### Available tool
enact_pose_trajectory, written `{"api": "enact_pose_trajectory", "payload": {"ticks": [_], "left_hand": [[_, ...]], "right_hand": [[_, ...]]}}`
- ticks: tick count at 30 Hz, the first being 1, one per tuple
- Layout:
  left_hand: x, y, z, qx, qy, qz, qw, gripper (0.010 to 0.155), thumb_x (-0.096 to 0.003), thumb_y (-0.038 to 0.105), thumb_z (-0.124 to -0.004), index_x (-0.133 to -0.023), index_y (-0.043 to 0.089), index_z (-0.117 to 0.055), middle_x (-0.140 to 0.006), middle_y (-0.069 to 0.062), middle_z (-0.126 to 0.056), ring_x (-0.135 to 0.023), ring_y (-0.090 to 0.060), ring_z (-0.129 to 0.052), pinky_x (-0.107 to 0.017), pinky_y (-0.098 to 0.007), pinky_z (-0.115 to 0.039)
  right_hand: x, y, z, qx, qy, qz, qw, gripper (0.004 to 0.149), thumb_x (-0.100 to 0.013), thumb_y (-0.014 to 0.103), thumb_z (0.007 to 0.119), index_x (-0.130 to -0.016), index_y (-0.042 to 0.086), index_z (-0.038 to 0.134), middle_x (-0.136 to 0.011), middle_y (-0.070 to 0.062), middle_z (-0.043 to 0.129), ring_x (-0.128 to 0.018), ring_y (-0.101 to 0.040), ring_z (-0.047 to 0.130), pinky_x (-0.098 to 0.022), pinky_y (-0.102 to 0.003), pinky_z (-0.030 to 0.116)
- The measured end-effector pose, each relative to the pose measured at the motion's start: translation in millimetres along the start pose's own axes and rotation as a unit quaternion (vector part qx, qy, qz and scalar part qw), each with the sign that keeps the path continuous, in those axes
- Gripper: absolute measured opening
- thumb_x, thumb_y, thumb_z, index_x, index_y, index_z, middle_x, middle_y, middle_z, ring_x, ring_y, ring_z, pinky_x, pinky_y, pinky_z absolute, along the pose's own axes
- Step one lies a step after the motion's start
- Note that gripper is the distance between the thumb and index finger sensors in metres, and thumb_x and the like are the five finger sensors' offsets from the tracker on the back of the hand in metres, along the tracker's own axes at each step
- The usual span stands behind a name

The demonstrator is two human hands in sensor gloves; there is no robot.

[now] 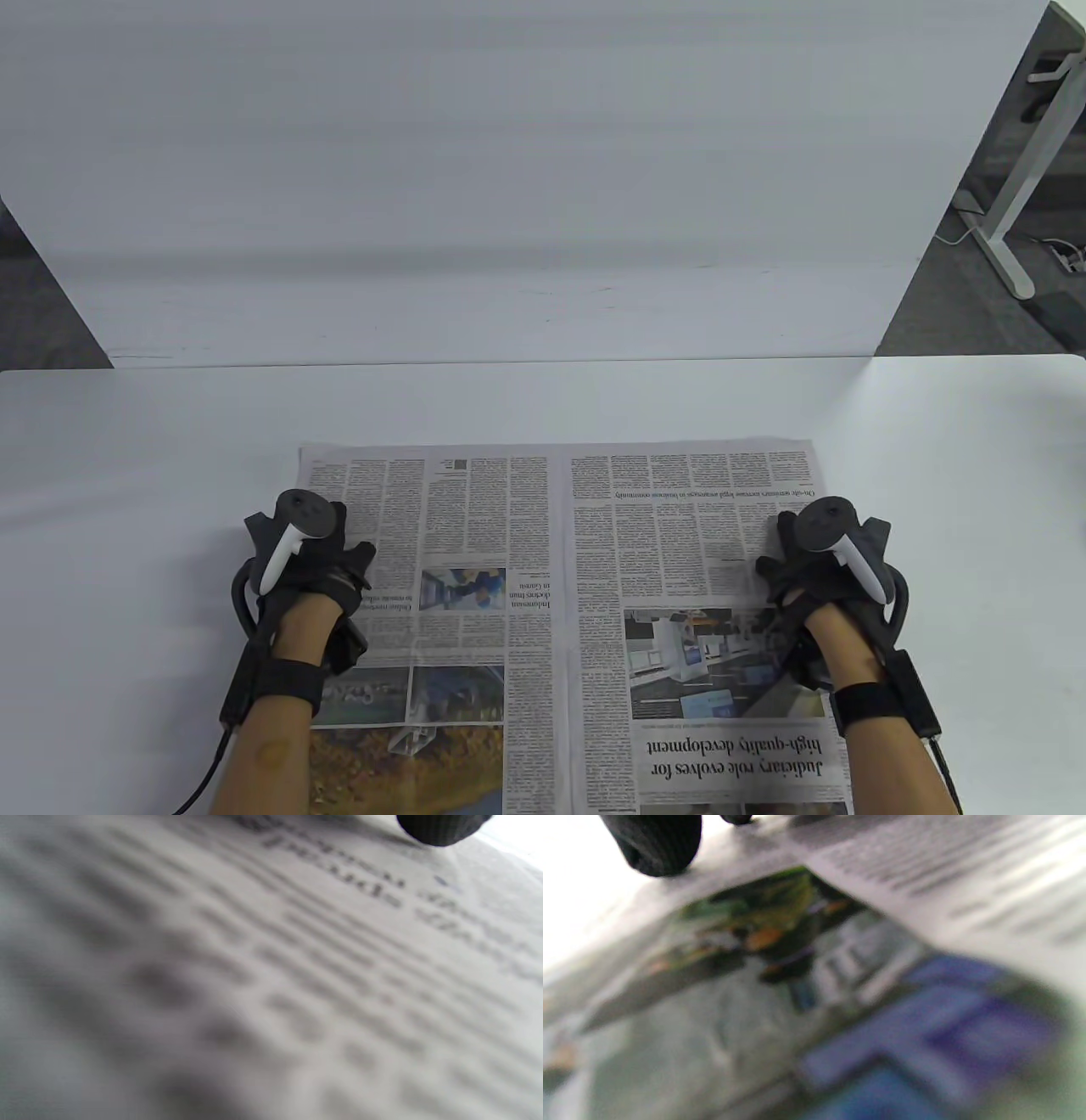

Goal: Unfold folded newspaper and lay flat

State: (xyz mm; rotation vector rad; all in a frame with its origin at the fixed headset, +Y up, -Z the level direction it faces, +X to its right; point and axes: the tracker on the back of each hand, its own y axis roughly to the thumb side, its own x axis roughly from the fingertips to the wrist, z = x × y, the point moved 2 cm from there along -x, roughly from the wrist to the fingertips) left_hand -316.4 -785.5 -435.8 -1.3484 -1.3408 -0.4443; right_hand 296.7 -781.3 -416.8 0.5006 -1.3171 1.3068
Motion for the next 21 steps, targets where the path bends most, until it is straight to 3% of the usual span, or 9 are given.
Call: {"api": "enact_pose_trajectory", "payload": {"ticks": [5, 8, 13, 16, 21], "left_hand": [[36.6, 7.3, 27.1, 0.009, 0.035, -0.067, 0.997, 0.074, -0.046, 0.053, -0.065, -0.106, 0.038, -0.026, -0.114, -0.006, -0.004, -0.103, -0.052, -0.003, -0.072, -0.074, -0.017], [60.7, 16.9, 31.8, -0.014, 0.028, -0.093, 0.995, 0.072, -0.0467, 0.053, -0.066, -0.108, 0.033, -0.034, -0.115, -0.011, -0.011, -0.105, -0.055, -0.013, -0.072, -0.073, -0.024], [95.7, 33.8, 16.6, -0.048, 0.011, -0.141, 0.989, 0.069, -0.0474, 0.051, -0.066, -0.108, 0.03, -0.042, -0.116, -0.016, -0.024, -0.105, -0.057, -0.025, -0.072, -0.073, -0.033], [104.2, 38.3, 0.2, -0.051, 0.006, -0.163, 0.985, 0.066, -0.0474, 0.049, -0.067, -0.107, 0.027, -0.05, -0.115, -0.019, -0.036, -0.104, -0.057, -0.041, -0.071, -0.071, -0.04], [114.1, 39.8, -14.9, -0.071, 0.044, -0.179, 0.98, 0.063, -0.0465, 0.046, -0.069, -0.103, 0.02, -0.062, -0.108, -0.025, -0.061, -0.096, -0.059, -0.066, -0.068, -0.069, -0.052]], "right_hand": [[30.2, 20.0, -13.3, 0.029, -0.005, -0.05, 0.998, 0.073, -0.046, 0.051, 0.073, -0.106, 0.032, 0.036, -0.116, -0.01, 0.019, -0.101, -0.051, 0.01, -0.056, -0.083, 0.02], [52.8, 31.7, -12.8, 0.039, -0.006, -0.081, 0.996, 0.073, -0.046, 0.05, 0.073, -0.107, 0.029, 0.039, -0.117, -0.014, 0.021, -0.101, -0.053, 0.013, -0.056, -0.083, 0.02], [86.1, 47.3, 5.9, 0.064, 0.044, -0.107, 0.991, 0.071, -0.047, 0.05, 0.073, -0.107, 0.026, 0.045, -0.117, -0.017, 0.025, -0.101, -0.055, 0.016, -0.055, -0.083, 0.02], [98.7, 48.4, 18.0, 0.052, 0.049, -0.108, 0.992, 0.068, -0.047, 0.049, 0.073, -0.106, 0.022, 0.054, -0.116, -0.021, 0.038, -0.101, -0.058, 0.026, -0.055, -0.082, 0.021], [106.9, 46.3, 33.1, 0.052, 0.042, -0.121, 0.99, 0.066, -0.046, 0.049, 0.073, -0.104, 0.019, 0.062, -0.114, -0.024, 0.048, -0.1, -0.059, 0.037, -0.056, -0.082, 0.025]]}}
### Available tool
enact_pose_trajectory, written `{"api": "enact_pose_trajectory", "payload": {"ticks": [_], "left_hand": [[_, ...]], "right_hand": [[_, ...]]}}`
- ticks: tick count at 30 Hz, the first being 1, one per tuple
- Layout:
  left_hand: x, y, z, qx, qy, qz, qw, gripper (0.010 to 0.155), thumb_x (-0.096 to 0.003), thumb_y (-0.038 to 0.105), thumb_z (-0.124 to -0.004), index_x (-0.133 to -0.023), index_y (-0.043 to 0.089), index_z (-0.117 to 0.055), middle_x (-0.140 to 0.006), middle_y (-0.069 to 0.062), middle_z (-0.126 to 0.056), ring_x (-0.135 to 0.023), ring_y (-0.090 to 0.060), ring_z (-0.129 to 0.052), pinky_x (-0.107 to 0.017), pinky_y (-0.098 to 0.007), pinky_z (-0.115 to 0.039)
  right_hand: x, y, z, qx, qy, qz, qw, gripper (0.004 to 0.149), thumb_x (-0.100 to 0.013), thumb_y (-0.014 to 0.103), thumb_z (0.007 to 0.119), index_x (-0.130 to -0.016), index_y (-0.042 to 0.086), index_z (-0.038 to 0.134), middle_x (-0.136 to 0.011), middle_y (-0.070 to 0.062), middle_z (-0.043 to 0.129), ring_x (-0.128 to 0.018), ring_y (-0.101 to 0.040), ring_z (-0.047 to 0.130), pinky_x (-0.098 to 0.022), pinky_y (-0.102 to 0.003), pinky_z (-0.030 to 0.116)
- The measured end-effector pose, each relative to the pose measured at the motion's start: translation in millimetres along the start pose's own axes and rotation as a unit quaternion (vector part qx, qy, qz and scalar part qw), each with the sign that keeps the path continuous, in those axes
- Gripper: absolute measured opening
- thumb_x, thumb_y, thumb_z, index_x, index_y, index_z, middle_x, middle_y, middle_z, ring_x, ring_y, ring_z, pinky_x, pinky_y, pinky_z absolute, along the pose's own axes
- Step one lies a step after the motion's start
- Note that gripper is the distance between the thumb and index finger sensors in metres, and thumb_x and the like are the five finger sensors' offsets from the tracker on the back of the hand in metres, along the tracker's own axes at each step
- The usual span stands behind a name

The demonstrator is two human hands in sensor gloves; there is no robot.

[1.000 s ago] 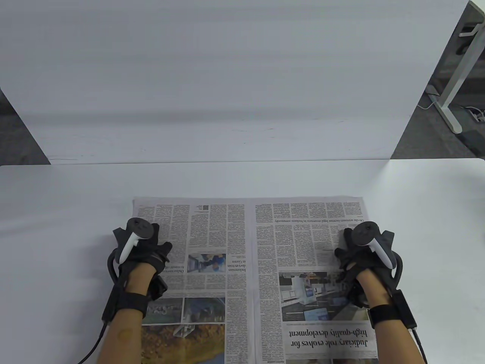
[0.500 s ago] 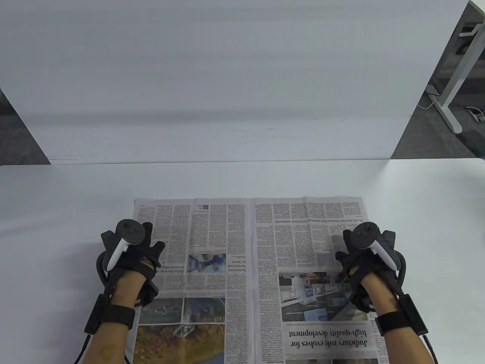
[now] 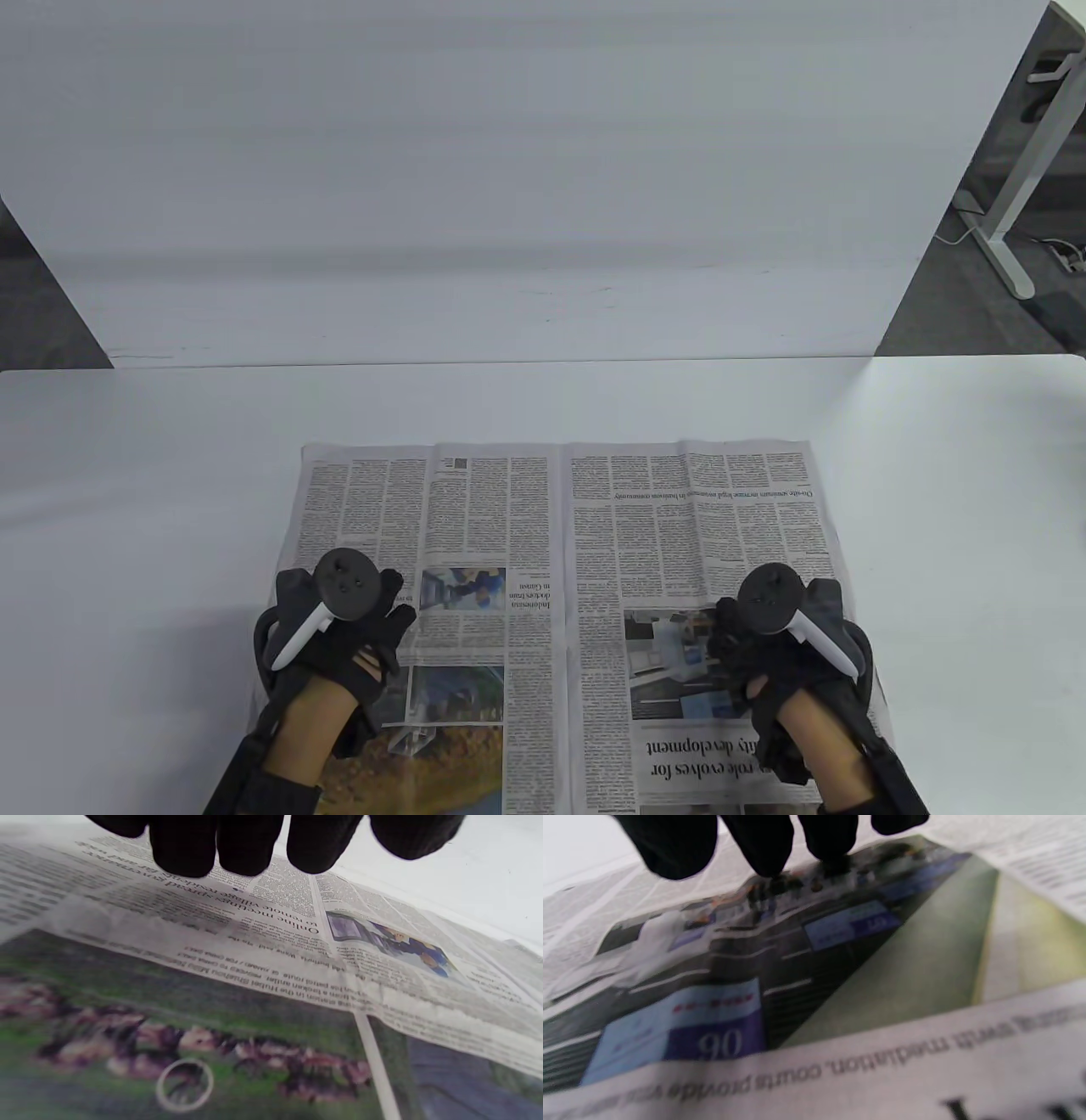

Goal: Unfold folded newspaper and lay flat

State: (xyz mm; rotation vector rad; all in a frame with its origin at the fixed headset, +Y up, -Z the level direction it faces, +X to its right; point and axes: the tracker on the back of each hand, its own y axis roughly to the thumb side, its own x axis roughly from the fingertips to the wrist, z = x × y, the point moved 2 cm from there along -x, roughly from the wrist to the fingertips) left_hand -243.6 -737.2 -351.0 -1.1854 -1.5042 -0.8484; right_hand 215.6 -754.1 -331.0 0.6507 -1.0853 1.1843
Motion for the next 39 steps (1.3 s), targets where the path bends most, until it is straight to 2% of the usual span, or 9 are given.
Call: {"api": "enact_pose_trajectory", "payload": {"ticks": [3, 7, 13, 19, 22, 24, 35, 37, 39], "left_hand": [[6.8, 5.3, 1.0, -0.018, 0.01, -0.012, 1.0, 0.061, -0.0464, 0.045, -0.069, -0.101, 0.017, -0.069, -0.101, -0.025, -0.075, -0.09, -0.057, -0.077, -0.066, -0.067, -0.057], [10.4, 8.9, -1.5, -0.03, 0.002, -0.014, 0.999, 0.06, -0.0464, 0.046, -0.069, -0.099, 0.016, -0.072, -0.097, -0.023, -0.083, -0.087, -0.054, -0.085, -0.065, -0.065, -0.061], [8.7, 12.9, -5.6, -0.059, -0.004, -0.007, 0.998, 0.06, -0.0463, 0.047, -0.069, -0.098, 0.016, -0.073, -0.096, -0.022, -0.085, -0.087, -0.051, -0.086, -0.065, -0.063, -0.063], [0.1, 9.8, -11.9, -0.037, -0.011, 0.009, 0.999, 0.061, -0.0467, 0.046, -0.069, -0.1, 0.018, -0.069, -0.104, -0.02, -0.071, -0.096, -0.049, -0.071, -0.067, -0.065, -0.059], [-13.4, 6.5, -24.4, -0.032, -0.029, 0.014, 0.999, 0.062, -0.0469, 0.047, -0.068, -0.103, 0.021, -0.063, -0.111, -0.016, -0.052, -0.104, -0.047, -0.051, -0.07, -0.068, -0.051], [-19.8, 5.2, -29.6, -0.037, -0.038, 0.015, 0.998, 0.065, -0.0471, 0.047, -0.067, -0.106, 0.024, -0.052, -0.114, -0.014, -0.038, -0.106, -0.047, -0.037, -0.071, -0.069, -0.045], [-30.9, 5.8, -34.0, -0.036, -0.037, 0.014, 0.999, 0.068, -0.0472, 0.048, -0.067, -0.107, 0.027, -0.041, -0.115, -0.012, -0.027, -0.107, -0.047, -0.025, -0.073, -0.07, -0.035], [-26.9, 11.3, -31.0, -0.038, -0.044, 0.006, 0.998, 0.07, -0.0475, 0.048, -0.067, -0.107, 0.028, -0.036, -0.114, -0.012, -0.019, -0.105, -0.05, -0.02, -0.072, -0.07, -0.036], [-14.3, 32.3, -20.8, -0.027, -0.03, -0.027, 0.999, 0.07, -0.0479, 0.048, -0.066, -0.108, 0.028, -0.035, -0.114, -0.013, -0.017, -0.105, -0.051, -0.02, -0.072, -0.07, -0.036]], "right_hand": [[6.2, 2.1, -4.7, -0.004, -0.026, -0.01, 1.0, 0.065, -0.046, 0.048, 0.073, -0.103, 0.017, 0.064, -0.112, -0.025, 0.057, -0.099, -0.06, 0.046, -0.057, -0.082, 0.029], [13.5, 1.9, -8.0, -0.002, -0.035, -0.015, 0.999, 0.064, -0.046, 0.048, 0.073, -0.1, 0.014, 0.069, -0.108, -0.026, 0.067, -0.097, -0.059, 0.056, -0.058, -0.081, 0.032], [12.3, -0.1, -3.8, 0.001, -0.02, -0.007, 1.0, 0.064, -0.046, 0.048, 0.073, -0.099, 0.012, 0.071, -0.107, -0.026, 0.068, -0.096, -0.059, 0.059, -0.058, -0.081, 0.034], [-3.3, -2.5, 5.2, 0.006, -0.004, 0.007, 1.0, 0.068, -0.047, 0.049, 0.073, -0.104, 0.017, 0.057, -0.113, -0.021, 0.047, -0.102, -0.054, 0.038, -0.059, -0.08, 0.029], [-14.3, -4.4, 15.1, 0.005, 0.023, 0.017, 1.0, 0.073, -0.047, 0.05, 0.071, -0.107, 0.021, 0.041, -0.115, -0.017, 0.028, -0.103, -0.05, 0.021, -0.059, -0.079, 0.024], [-18.5, -4.4, 16.6, 0.004, 0.02, 0.017, 1.0, 0.074, -0.047, 0.052, 0.07, -0.107, 0.022, 0.036, -0.115, -0.015, 0.022, -0.102, -0.049, 0.015, -0.059, -0.079, 0.022], [-31.8, -6.3, 15.2, -0.006, 0.003, 0.013, 1.0, 0.076, -0.047, 0.054, 0.067, -0.107, 0.025, 0.032, -0.116, -0.012, 0.017, -0.103, -0.047, 0.01, -0.059, -0.079, 0.021], [-28.9, -4.6, 12.7, -0.013, -0.004, 0.015, 1.0, 0.075, -0.047, 0.055, 0.066, -0.107, 0.026, 0.033, -0.117, -0.011, 0.018, -0.102, -0.05, 0.01, -0.059, -0.08, 0.02], [-20.0, 10.8, 5.9, -0.003, -0.02, -0.005, 1.0, 0.075, -0.047, 0.054, 0.066, -0.108, 0.027, 0.031, -0.117, -0.012, 0.016, -0.102, -0.051, 0.01, -0.059, -0.08, 0.021]]}}
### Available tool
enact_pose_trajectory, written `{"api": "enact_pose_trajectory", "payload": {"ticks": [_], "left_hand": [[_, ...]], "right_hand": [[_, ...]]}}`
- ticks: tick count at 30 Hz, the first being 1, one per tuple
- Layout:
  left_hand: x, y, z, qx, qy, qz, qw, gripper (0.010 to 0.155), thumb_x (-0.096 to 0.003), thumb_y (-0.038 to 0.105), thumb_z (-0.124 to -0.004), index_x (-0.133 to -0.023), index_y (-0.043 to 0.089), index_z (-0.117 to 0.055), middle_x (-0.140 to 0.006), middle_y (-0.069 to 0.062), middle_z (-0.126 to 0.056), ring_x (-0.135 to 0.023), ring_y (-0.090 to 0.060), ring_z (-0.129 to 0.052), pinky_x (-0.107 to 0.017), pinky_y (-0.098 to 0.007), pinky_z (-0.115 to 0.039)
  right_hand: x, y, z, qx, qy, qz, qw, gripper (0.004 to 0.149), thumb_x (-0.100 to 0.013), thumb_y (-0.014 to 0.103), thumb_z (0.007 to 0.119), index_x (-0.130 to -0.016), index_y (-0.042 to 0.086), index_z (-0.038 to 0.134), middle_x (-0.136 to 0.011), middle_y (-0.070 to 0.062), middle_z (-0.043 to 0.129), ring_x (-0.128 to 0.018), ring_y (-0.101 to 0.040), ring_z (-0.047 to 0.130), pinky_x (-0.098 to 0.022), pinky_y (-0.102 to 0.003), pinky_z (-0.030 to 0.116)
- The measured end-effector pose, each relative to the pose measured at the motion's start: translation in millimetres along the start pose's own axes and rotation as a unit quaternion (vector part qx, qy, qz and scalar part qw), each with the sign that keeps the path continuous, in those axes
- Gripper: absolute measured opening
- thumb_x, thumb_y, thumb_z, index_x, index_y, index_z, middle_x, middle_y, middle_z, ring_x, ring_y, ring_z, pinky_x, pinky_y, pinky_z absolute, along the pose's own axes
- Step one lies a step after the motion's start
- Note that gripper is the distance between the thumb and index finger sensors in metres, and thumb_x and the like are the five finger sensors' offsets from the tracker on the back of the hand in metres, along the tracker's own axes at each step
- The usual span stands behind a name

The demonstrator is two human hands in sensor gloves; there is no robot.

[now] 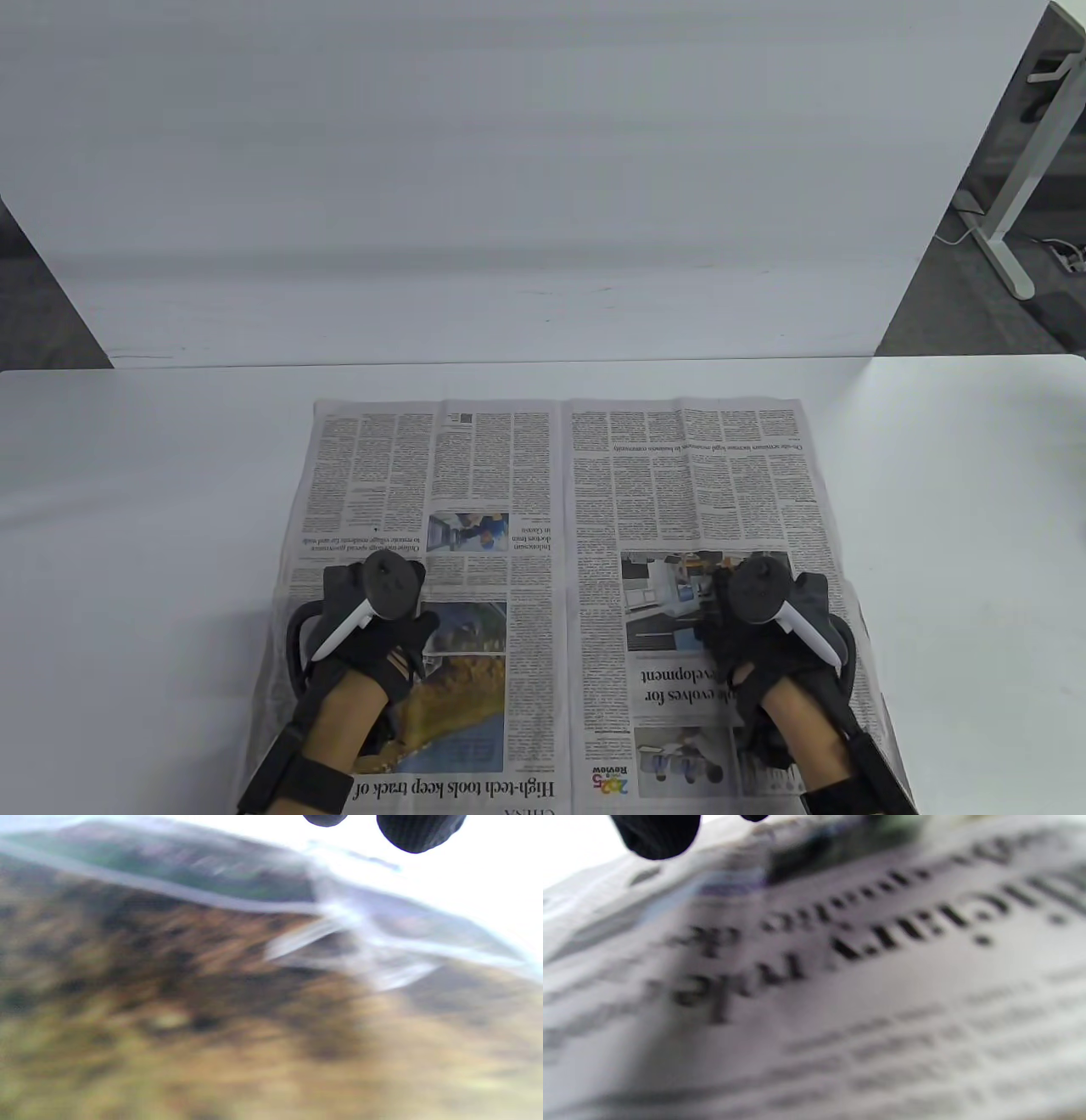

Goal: Unfold folded newspaper and lay flat

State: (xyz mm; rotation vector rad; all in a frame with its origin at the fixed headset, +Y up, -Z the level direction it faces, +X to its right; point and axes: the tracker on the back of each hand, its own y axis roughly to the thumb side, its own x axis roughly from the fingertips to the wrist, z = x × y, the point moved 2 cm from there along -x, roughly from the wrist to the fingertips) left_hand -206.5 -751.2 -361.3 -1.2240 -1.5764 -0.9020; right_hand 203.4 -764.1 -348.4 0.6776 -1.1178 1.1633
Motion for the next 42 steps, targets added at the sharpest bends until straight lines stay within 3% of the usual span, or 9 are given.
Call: {"api": "enact_pose_trajectory", "payload": {"ticks": [3, 7, 13, 18, 27, 42], "left_hand": [[9.1, 39.0, 9.9, -0.011, 0.014, -0.044, 0.999, 0.071, -0.0483, 0.049, -0.066, -0.108, 0.029, -0.034, -0.115, -0.014, -0.018, -0.106, -0.052, -0.021, -0.072, -0.07, -0.036], [2.4, 77.3, -3.2, -0.007, -0.021, -0.07, 0.997, 0.072, -0.0484, 0.049, -0.065, -0.108, 0.03, -0.029, -0.115, -0.013, -0.013, -0.106, -0.053, -0.018, -0.073, -0.071, -0.035], [-9.7, 90.5, -40.3, -0.003, -0.067, -0.078, 0.995, 0.072, -0.0484, 0.049, -0.065, -0.108, 0.031, -0.029, -0.114, -0.014, -0.012, -0.104, -0.054, -0.017, -0.071, -0.072, -0.033], [-14.7, 85.0, -53.6, -0.062, -0.083, -0.064, 0.993, 0.07, -0.0489, 0.05, -0.064, -0.107, 0.034, -0.028, -0.114, -0.011, -0.01, -0.103, -0.052, -0.009, -0.071, -0.072, -0.024], [-19.1, 56.5, -51.1, -0.016, -0.087, -0.033, 0.996, 0.071, -0.0493, 0.05, -0.063, -0.106, 0.037, -0.022, -0.113, -0.004, -0.003, -0.102, -0.046, 0.002, -0.07, -0.07, -0.013], [-20.2, -20.5, -33.0, 0.044, -0.066, 0.074, 0.994, 0.071, -0.0486, 0.051, -0.063, -0.105, 0.04, -0.021, -0.112, -0.002, 0.0, -0.102, -0.043, 0.006, -0.07, -0.069, -0.008]], "right_hand": [[8.9, 39.8, -1.5, 0.032, -0.008, -0.035, 0.999, 0.073, -0.048, 0.051, 0.067, -0.108, 0.028, 0.033, -0.118, -0.012, 0.018, -0.103, -0.052, 0.012, -0.059, -0.081, 0.022], [7.0, 88.8, 14.5, 0.023, 0.032, -0.062, 0.997, 0.069, -0.049, 0.044, 0.066, -0.107, 0.028, 0.034, -0.118, -0.011, 0.018, -0.103, -0.051, 0.012, -0.06, -0.08, 0.022], [1.8, 113.6, 49.3, 0.028, 0.054, -0.092, 0.994, 0.07, -0.048, 0.048, 0.068, -0.107, 0.029, 0.034, -0.118, -0.01, 0.019, -0.103, -0.051, 0.013, -0.06, -0.08, 0.022], [-4.3, 106.9, 59.2, 0.05, 0.048, -0.089, 0.994, 0.07, -0.048, 0.05, 0.069, -0.106, 0.031, 0.034, -0.117, -0.008, 0.017, -0.102, -0.048, 0.01, -0.059, -0.08, 0.022], [-13.2, 80.9, 50.6, 0.041, 0.032, -0.055, 0.997, 0.07, -0.048, 0.053, 0.067, -0.106, 0.034, 0.031, -0.117, -0.003, 0.016, -0.104, -0.042, 0.008, -0.06, -0.078, 0.02], [-24.0, -2.8, 20.6, -0.01, 0.007, 0.037, 0.999, 0.071, -0.048, 0.054, 0.065, -0.106, 0.035, 0.028, -0.117, -0.001, 0.012, -0.104, -0.037, 0.004, -0.063, -0.073, 0.016]]}}
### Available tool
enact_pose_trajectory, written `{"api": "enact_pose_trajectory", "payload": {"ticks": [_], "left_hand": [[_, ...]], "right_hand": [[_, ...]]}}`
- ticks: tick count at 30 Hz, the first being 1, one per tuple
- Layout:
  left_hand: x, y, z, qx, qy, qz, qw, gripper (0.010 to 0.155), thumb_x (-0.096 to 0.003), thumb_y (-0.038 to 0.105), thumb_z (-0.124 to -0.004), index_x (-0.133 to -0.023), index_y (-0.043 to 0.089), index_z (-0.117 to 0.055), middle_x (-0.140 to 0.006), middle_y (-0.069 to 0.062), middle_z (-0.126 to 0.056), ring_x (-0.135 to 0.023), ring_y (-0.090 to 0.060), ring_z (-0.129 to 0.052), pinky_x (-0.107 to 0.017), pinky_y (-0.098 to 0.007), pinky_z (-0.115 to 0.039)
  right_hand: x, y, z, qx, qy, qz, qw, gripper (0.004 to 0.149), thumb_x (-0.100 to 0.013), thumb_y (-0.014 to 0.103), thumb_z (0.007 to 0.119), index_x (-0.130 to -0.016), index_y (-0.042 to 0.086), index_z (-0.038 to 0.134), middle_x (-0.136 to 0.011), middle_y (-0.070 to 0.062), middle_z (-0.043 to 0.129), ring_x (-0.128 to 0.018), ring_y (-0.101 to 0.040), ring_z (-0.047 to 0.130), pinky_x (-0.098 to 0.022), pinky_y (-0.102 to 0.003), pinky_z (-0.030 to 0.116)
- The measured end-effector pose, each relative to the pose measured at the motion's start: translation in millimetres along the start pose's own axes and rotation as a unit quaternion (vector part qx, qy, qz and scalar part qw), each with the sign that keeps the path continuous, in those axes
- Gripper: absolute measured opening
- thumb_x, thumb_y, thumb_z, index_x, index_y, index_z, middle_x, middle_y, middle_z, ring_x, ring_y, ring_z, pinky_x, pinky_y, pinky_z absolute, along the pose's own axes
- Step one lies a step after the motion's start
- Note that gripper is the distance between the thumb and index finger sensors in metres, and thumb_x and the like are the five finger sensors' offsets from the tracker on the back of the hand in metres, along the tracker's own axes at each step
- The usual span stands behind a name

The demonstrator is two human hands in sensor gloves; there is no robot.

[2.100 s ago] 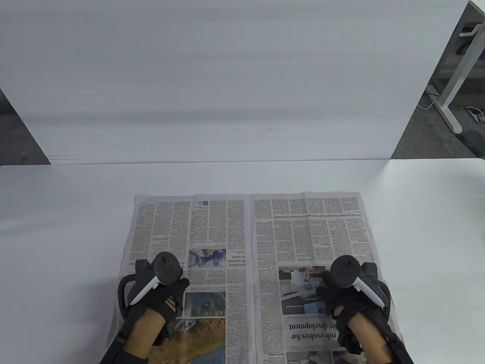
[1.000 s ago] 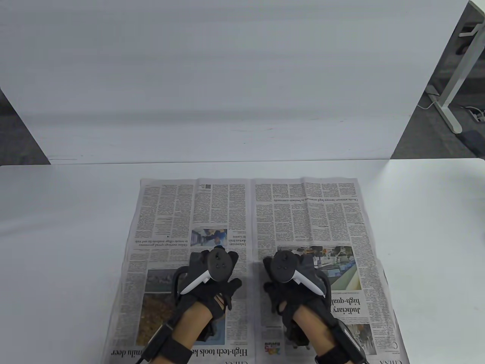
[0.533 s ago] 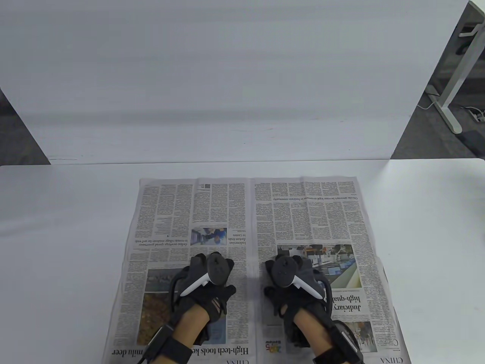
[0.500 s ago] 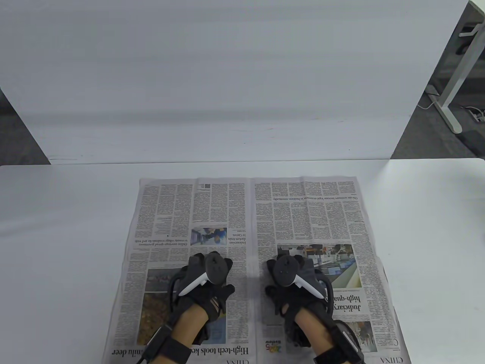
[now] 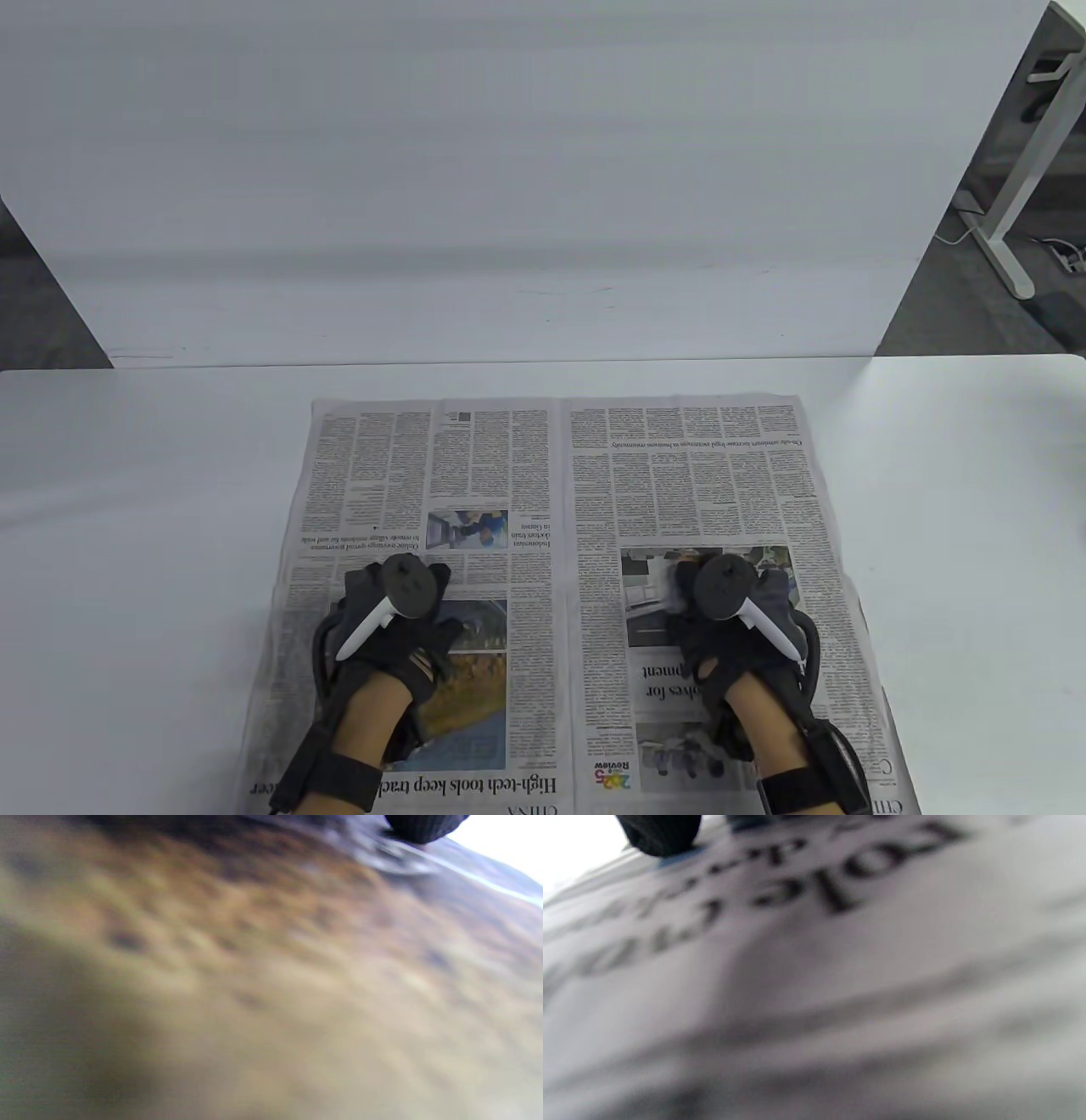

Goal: Unfold folded newspaper and lay flat

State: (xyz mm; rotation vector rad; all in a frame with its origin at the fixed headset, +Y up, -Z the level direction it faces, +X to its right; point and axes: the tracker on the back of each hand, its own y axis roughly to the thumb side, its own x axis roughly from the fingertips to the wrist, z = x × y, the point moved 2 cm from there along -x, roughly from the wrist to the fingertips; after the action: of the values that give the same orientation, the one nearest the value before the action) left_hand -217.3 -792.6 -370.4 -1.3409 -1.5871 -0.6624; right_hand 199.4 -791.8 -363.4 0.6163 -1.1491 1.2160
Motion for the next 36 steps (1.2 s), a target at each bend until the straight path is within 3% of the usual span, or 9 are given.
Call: {"api": "enact_pose_trajectory", "payload": {"ticks": [11, 19, 23, 26, 29, 33, 36], "left_hand": [[-1.7, -49.9, 14.3, 0.049, 0.016, 0.072, 0.996, 0.072, -0.0489, 0.052, -0.062, -0.105, 0.039, -0.019, -0.111, -0.001, 0.003, -0.101, -0.042, 0.01, -0.069, -0.068, -0.005], [2.4, -74.3, 19.4, 0.083, 0.029, 0.108, 0.99, 0.072, -0.0488, 0.051, -0.063, -0.105, 0.04, -0.019, -0.111, -0.001, 0.003, -0.101, -0.041, 0.011, -0.069, -0.067, -0.003], [2.5, -72.4, 20.1, 0.072, 0.029, 0.108, 0.991, 0.072, -0.0489, 0.051, -0.063, -0.105, 0.039, -0.019, -0.111, -0.002, 0.003, -0.101, -0.042, 0.01, -0.069, -0.068, -0.004], [4.8, -67.7, 25.9, 0.042, 0.042, 0.114, 0.992, 0.073, -0.0482, 0.05, -0.065, -0.106, 0.034, -0.023, -0.113, -0.008, -0.004, -0.102, -0.049, 0.0, -0.071, -0.07, -0.015], [13.1, -55.7, 32.6, 0.035, 0.05, 0.098, 0.993, 0.073, -0.0485, 0.05, -0.064, -0.106, 0.034, -0.022, -0.112, -0.01, -0.004, -0.102, -0.05, -0.002, -0.071, -0.07, -0.017], [25.8, -28.4, 39.3, 0.029, 0.057, 0.054, 0.997, 0.072, -0.0485, 0.049, -0.065, -0.107, 0.032, -0.027, -0.113, -0.013, -0.007, -0.104, -0.052, -0.009, -0.072, -0.07, -0.022], [32.9, -6.6, 33.5, 0.025, 0.006, 0.015, 1.0, 0.07, -0.0488, 0.049, -0.065, -0.108, 0.031, -0.03, -0.113, -0.014, -0.01, -0.104, -0.052, -0.014, -0.072, -0.07, -0.026]], "right_hand": [[0.6, -47.9, -14.3, -0.046, -0.022, 0.081, 0.995, 0.072, -0.049, 0.055, 0.064, -0.107, 0.033, 0.026, -0.116, -0.002, 0.01, -0.104, -0.037, 0.002, -0.063, -0.071, 0.014], [3.2, -65.4, -18.9, -0.06, -0.029, 0.102, 0.993, 0.072, -0.049, 0.054, 0.065, -0.107, 0.033, 0.026, -0.116, -0.003, 0.009, -0.103, -0.037, 0.001, -0.064, -0.069, 0.013], [3.4, -65.0, -18.1, -0.055, -0.026, 0.101, 0.993, 0.072, -0.05, 0.054, 0.063, -0.107, 0.033, 0.024, -0.116, -0.003, 0.007, -0.103, -0.038, 0.0, -0.064, -0.069, 0.012], [3.0, -64.5, -18.4, -0.051, -0.028, 0.099, 0.993, 0.073, -0.049, 0.054, 0.064, -0.107, 0.032, 0.025, -0.116, -0.006, 0.006, -0.101, -0.043, -0.001, -0.064, -0.07, 0.013], [7.7, -58.8, -23.4, -0.048, -0.062, 0.091, 0.993, 0.073, -0.048, 0.054, 0.062, -0.107, 0.03, 0.028, -0.114, -0.01, 0.004, -0.099, -0.048, -0.002, -0.061, -0.076, 0.016], [22.4, -29.4, -31.9, -0.051, -0.04, 0.043, 0.997, 0.073, -0.048, 0.054, 0.063, -0.108, 0.028, 0.032, -0.115, -0.013, 0.006, -0.1, -0.05, 0.002, -0.059, -0.078, 0.017], [39.8, 0.7, -31.1, -0.034, -0.014, 0.002, 0.999, 0.072, -0.048, 0.054, 0.064, -0.109, 0.025, 0.039, -0.115, -0.015, 0.008, -0.1, -0.051, 0.004, -0.059, -0.078, 0.017]]}}
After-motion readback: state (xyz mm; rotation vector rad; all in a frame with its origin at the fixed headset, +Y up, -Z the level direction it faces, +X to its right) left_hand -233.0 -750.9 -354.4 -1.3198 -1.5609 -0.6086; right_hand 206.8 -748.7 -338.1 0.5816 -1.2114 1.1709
